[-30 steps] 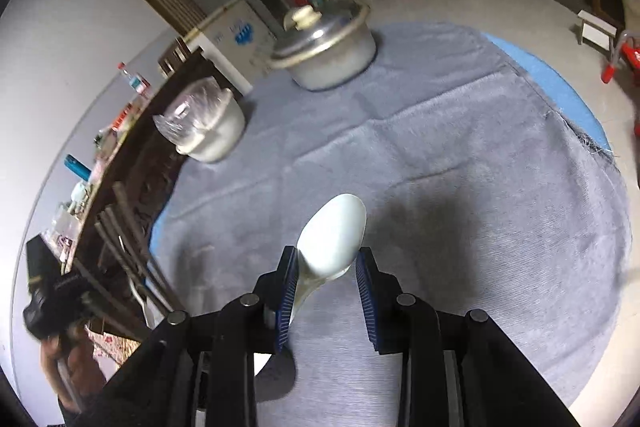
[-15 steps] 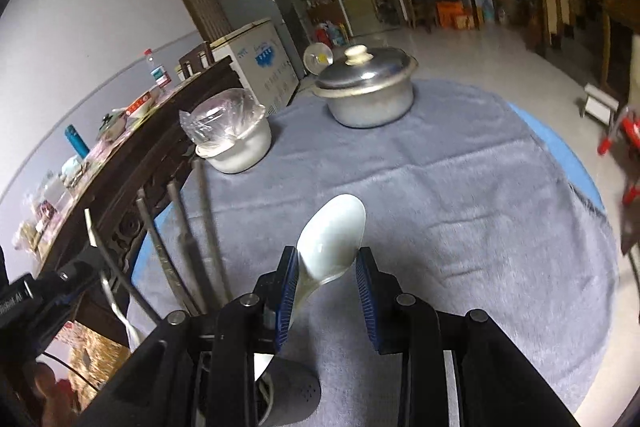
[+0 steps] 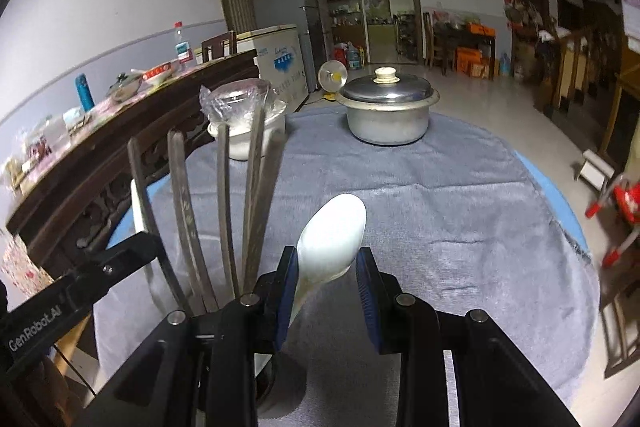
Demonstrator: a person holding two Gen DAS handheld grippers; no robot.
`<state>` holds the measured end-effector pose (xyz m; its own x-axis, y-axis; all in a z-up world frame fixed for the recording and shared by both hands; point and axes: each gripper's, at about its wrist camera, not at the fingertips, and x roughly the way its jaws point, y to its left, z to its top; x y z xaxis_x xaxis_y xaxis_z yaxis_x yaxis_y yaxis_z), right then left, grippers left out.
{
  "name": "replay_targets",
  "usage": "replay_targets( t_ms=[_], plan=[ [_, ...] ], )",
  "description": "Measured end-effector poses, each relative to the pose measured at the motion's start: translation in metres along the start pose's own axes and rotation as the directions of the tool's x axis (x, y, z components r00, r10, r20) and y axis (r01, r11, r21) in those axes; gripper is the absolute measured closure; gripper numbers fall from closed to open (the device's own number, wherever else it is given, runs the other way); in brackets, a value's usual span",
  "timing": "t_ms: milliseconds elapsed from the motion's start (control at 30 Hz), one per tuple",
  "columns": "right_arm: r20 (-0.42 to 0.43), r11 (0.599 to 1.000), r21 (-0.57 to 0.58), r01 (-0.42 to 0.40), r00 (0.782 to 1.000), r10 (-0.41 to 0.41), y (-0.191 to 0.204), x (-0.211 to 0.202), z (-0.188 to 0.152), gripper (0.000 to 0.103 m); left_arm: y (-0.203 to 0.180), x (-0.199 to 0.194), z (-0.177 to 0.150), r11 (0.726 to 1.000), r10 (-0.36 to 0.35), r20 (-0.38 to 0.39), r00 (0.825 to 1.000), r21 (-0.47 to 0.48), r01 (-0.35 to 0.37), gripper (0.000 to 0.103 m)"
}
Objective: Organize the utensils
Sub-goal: 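Lift both held spoons and carry them over the black holder, then lower both spoons into the black holder and open both grippers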
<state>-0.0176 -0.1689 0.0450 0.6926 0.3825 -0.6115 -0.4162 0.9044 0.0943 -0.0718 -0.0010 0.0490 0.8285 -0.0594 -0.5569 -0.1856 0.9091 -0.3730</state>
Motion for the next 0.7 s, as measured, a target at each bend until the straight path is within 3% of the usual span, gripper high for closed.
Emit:
replay_targets(
  t_ms=[700],
  plan=[
    [-0.004, 0.997, -0.068, -0.038, 0.999, 0.038, 0.009, -0.025, -0.029, 0.071, -0.002, -0.006, -0.03, 0.999, -0.018, -0.034, 0.999, 0.046, 0.02, 0.092]
  ],
)
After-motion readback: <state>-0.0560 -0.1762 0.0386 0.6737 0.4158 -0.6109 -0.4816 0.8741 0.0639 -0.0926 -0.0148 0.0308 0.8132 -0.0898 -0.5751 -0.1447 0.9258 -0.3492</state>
